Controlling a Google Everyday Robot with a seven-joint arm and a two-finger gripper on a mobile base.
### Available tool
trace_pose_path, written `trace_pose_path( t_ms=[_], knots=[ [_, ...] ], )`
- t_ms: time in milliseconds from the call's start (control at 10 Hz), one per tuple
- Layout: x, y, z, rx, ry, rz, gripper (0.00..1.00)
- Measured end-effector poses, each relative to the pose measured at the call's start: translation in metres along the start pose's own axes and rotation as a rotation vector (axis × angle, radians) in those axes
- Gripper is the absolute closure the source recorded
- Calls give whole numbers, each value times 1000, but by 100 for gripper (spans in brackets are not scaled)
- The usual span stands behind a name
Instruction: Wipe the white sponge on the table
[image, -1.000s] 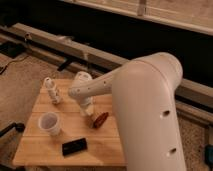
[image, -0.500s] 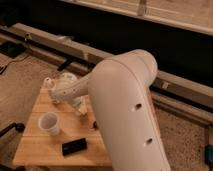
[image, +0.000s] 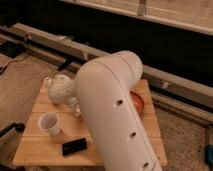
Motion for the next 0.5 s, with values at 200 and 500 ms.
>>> trace_pose_path(
  t_ms=[200,500],
  knots=[
    [-4,-1,7,-22,14,-13,100],
    [-4,-1,17,-52,24,-14,100]
  ],
)
